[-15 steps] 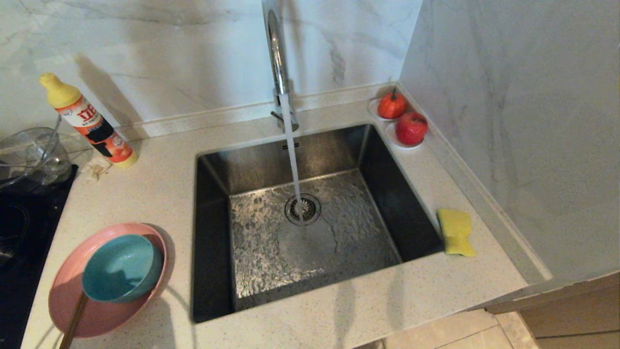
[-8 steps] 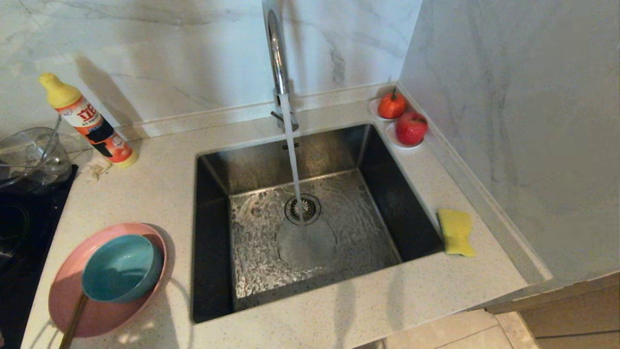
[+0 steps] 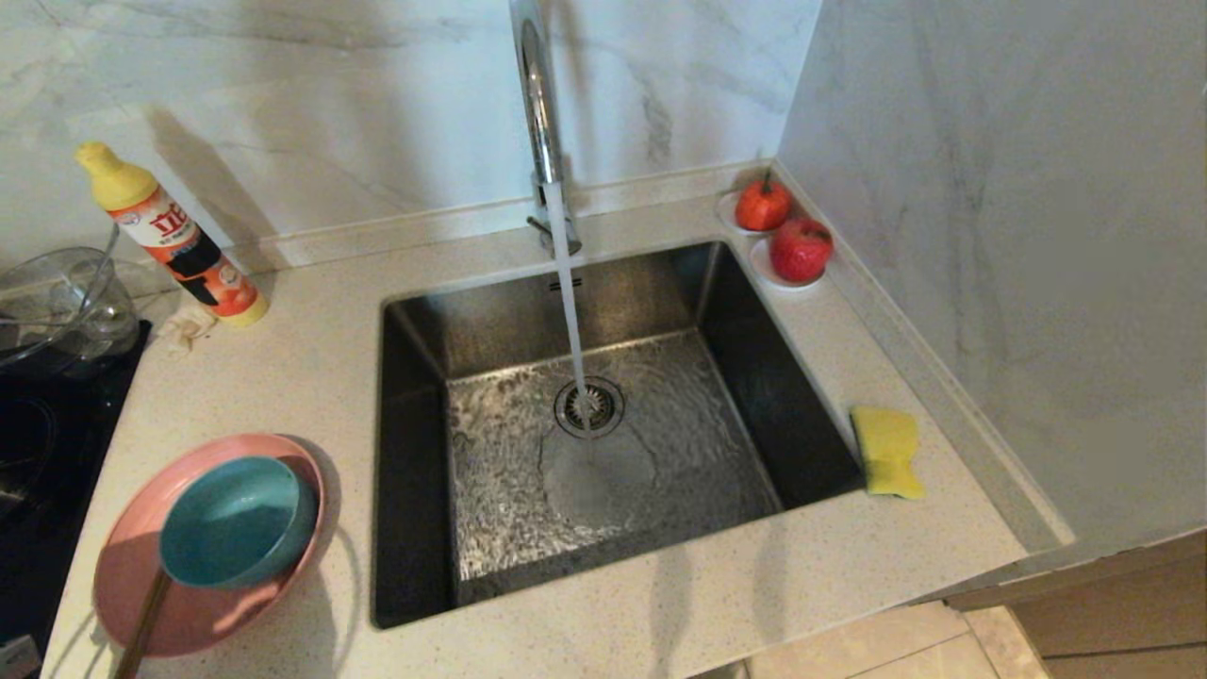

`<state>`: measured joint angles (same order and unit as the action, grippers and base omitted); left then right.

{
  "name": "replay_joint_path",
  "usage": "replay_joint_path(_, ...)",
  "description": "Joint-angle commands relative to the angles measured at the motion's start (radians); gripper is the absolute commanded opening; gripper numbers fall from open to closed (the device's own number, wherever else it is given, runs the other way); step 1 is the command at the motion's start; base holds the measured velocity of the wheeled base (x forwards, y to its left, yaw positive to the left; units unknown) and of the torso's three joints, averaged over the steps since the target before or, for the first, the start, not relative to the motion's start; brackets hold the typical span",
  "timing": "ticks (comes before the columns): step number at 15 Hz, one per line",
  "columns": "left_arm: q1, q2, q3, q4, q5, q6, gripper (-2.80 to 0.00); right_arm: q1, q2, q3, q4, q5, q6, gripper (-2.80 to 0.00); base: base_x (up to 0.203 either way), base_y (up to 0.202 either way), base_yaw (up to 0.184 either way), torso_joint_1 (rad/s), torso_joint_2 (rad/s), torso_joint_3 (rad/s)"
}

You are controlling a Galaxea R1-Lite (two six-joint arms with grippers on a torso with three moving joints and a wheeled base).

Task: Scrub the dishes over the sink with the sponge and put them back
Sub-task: Rinse the chopsticks

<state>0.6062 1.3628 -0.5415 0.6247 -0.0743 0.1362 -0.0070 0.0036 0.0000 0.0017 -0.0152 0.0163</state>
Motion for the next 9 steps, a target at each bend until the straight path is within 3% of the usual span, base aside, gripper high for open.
replay_joint_path(1, 0.001, 0.038, 0.004, -0.014, -0.024, 0.001, 0.0, -0.001, -0.001, 0.002, 0.0, 0.0, 0.0, -2.8, 0.0, 0.0, 0.0, 0.0, 0.0, 0.0)
replay_joint_path(9, 0.001, 0.083, -0.012, -0.139, -0.082, -0.016, 0.0, 0.001, 0.001, 0.0, 0.0, 0.0, 0.001, -2.8, 0.0, 0.0, 0.0, 0.0, 0.0, 0.0)
